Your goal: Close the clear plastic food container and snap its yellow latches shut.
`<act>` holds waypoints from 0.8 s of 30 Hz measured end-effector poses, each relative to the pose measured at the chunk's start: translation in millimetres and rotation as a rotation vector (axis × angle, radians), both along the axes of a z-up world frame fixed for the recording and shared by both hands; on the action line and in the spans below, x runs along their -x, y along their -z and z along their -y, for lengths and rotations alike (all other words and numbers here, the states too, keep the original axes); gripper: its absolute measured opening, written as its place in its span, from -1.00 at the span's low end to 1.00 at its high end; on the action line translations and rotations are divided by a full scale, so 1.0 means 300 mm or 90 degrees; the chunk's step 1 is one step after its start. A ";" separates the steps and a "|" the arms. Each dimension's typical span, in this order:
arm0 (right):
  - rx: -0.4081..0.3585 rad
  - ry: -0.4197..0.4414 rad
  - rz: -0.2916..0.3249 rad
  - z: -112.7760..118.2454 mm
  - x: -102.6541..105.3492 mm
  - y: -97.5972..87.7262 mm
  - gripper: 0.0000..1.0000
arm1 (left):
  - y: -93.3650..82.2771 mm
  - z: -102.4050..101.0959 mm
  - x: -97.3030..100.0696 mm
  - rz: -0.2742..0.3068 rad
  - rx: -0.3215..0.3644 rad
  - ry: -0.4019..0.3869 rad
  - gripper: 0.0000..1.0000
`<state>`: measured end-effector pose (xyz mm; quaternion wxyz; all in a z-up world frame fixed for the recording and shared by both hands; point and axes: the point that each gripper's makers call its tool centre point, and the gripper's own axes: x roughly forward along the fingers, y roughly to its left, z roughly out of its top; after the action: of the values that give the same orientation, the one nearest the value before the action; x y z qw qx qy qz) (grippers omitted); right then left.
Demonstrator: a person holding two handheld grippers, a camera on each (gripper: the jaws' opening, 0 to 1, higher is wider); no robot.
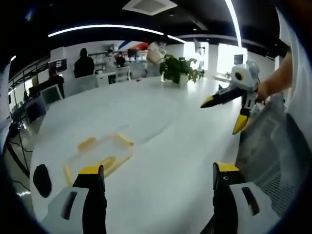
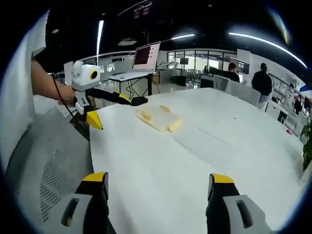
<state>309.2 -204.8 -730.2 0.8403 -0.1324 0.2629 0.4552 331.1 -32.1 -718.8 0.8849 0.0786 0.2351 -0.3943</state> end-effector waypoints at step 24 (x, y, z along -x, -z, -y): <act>0.012 -0.042 -0.008 -0.038 -0.081 0.030 0.59 | 0.072 -0.051 -0.052 -0.025 -0.025 -0.006 0.78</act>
<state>333.4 -193.3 -739.1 0.8219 -0.1460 0.2683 0.4808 346.6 -16.7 -740.4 0.8802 0.0867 0.2604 -0.3872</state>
